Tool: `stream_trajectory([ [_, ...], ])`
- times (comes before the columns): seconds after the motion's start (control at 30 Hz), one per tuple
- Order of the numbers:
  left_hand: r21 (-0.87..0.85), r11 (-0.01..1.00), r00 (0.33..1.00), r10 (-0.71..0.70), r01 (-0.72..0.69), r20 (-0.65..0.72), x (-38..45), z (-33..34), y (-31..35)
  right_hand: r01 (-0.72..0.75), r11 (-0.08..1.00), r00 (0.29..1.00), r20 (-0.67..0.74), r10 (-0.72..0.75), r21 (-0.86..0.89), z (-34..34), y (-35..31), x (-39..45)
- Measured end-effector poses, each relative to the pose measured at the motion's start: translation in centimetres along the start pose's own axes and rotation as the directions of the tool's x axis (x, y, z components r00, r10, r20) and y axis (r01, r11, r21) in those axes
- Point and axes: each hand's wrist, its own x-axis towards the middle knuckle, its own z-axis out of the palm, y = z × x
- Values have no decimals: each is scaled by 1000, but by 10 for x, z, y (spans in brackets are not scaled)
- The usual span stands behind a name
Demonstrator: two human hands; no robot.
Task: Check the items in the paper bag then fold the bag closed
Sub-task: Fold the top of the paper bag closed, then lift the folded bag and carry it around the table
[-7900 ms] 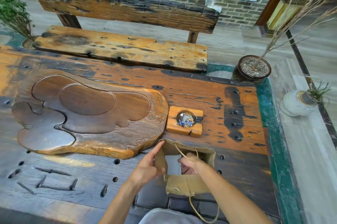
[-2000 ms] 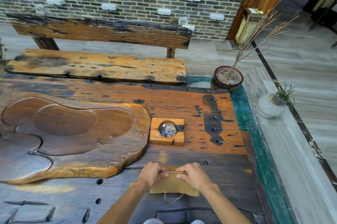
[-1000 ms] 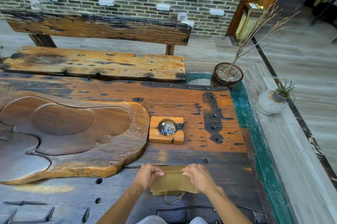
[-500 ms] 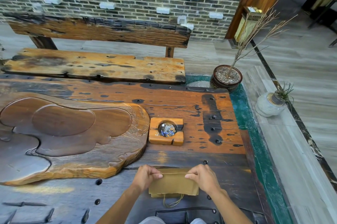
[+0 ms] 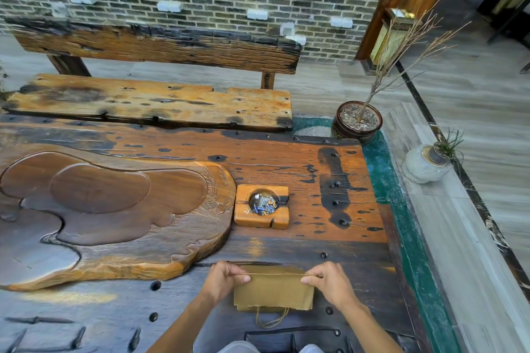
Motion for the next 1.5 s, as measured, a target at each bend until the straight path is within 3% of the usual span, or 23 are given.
stream_trajectory([
  [0.23, -81, 994, 996, -65, 70, 68, -4, -1, -10, -114, 940, 992, -20, 128, 322, 14, 15, -10],
  [0.4, -114, 986, 993, -120, 118, -10, -5, 7, -21, -125, 877, 985, -48, 166, 464, 22, 16, -15],
  [0.63, -201, 972, 989, -134, 120, -59, -5, 10, -18, -156, 847, 967, -95, 235, 507, 24, 13, -6],
  [0.93, -177, 983, 994, -57, 40, -92, -10, 3, 0, -147, 852, 959, -140, 248, 503, 12, -1, -8],
  [1.23, -165, 981, 983, 70, -98, -170, -17, -4, 26, -91, 843, 960, -177, 215, 531, -7, -19, -16],
  [1.5, -262, 944, 970, 153, -199, -186, -20, -30, 75, 41, 843, 953, -274, 129, 536, -50, -52, -17],
])
